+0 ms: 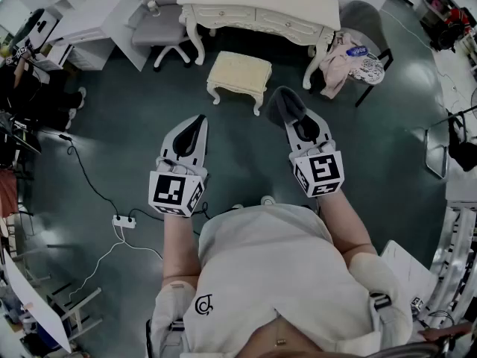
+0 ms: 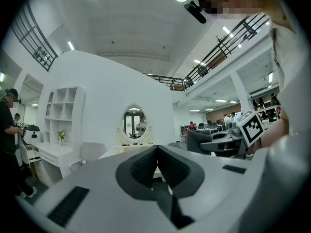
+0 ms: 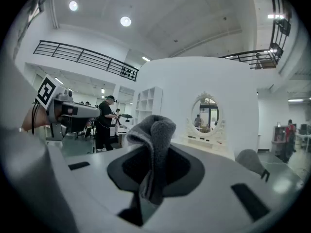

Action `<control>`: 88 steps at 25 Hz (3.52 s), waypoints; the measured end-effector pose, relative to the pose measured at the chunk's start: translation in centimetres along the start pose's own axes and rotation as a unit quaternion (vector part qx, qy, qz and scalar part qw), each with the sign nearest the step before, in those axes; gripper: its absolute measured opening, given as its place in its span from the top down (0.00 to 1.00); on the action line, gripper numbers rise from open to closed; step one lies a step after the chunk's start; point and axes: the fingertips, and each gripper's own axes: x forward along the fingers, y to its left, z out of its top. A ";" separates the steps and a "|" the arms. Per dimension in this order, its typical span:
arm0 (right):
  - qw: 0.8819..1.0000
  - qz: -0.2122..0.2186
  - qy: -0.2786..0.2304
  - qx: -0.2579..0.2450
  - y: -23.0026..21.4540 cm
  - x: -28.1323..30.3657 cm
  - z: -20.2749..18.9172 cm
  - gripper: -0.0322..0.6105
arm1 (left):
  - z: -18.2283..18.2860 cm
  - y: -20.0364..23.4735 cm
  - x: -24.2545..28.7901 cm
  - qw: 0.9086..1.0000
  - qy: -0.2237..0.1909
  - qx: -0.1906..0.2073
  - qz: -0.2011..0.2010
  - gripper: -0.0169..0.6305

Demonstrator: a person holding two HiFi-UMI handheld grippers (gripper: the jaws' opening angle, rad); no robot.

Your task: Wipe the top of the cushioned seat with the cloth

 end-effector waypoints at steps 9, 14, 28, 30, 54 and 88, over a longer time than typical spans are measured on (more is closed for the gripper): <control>1.000 0.002 -0.003 -0.003 0.7 0.6 0.5 0.85 | -0.1 0.7 0.2 1.000 -0.005 -0.009 -0.003 0.95; 1.000 -0.017 -0.003 -0.001 2.3 1.1 0.3 0.84 | -1.0 2.2 -0.8 1.000 -0.002 -0.013 -0.013 0.95; 0.998 -0.016 0.046 0.026 7.9 6.8 -3.3 0.84 | -3.6 10.1 -3.1 0.999 0.010 -0.036 0.014 0.95; 0.998 -0.014 0.045 0.029 7.3 8.5 -3.7 0.84 | -4.4 11.1 -1.9 0.999 0.017 -0.042 0.020 0.95; 0.994 -0.021 0.084 0.060 -14.8 39.6 -8.2 0.84 | -7.0 25.5 34.9 0.998 0.043 -0.030 -0.024 0.95; 0.931 -0.044 0.317 0.173 -10.3 69.8 -42.0 0.83 | -37.2 42.1 56.0 0.951 0.151 -0.107 -0.249 0.95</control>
